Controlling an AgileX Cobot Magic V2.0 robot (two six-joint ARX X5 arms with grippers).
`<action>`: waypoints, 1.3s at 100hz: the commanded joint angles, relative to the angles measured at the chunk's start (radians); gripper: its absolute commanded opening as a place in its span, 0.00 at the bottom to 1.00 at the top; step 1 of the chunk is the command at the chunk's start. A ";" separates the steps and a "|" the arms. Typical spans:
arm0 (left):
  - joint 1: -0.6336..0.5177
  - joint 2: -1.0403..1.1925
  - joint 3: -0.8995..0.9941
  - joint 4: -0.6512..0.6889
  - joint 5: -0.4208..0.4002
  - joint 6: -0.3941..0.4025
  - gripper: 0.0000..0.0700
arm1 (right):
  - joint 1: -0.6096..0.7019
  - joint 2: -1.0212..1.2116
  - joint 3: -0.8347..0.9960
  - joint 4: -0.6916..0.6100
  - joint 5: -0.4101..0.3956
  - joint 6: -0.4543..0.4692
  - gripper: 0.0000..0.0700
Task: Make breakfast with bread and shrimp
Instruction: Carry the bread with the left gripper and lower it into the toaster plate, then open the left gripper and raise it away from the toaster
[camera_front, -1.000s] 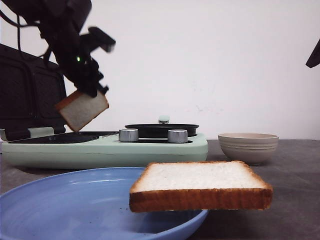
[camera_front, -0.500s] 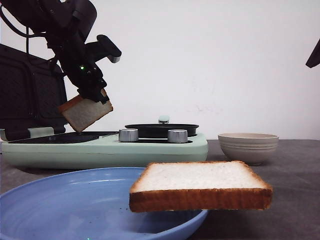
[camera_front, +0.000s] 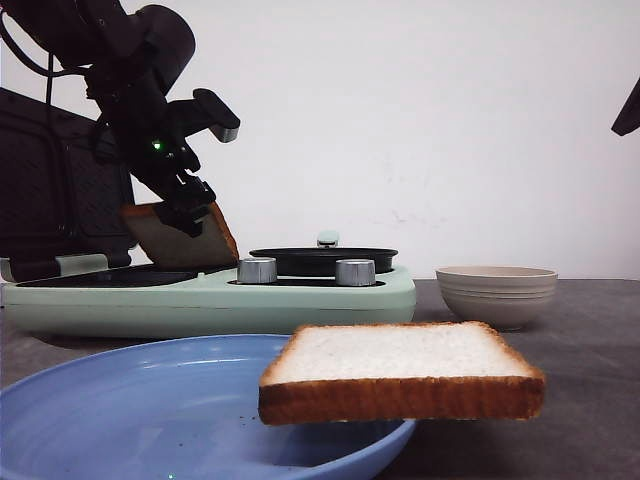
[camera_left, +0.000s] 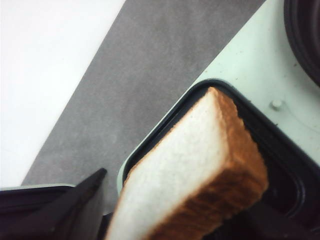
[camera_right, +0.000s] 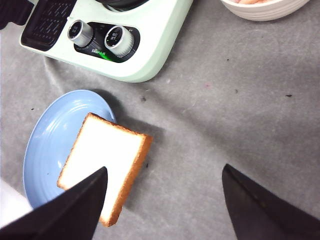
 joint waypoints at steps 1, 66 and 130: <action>-0.004 0.026 0.024 0.005 0.018 -0.021 0.58 | 0.002 0.004 0.010 0.008 0.000 -0.015 0.64; -0.004 0.018 0.029 -0.114 0.075 -0.072 0.85 | 0.002 0.004 0.010 0.010 0.004 -0.015 0.64; 0.026 -0.198 0.031 -0.201 0.123 -0.390 0.86 | 0.002 0.004 0.010 0.010 0.003 -0.014 0.64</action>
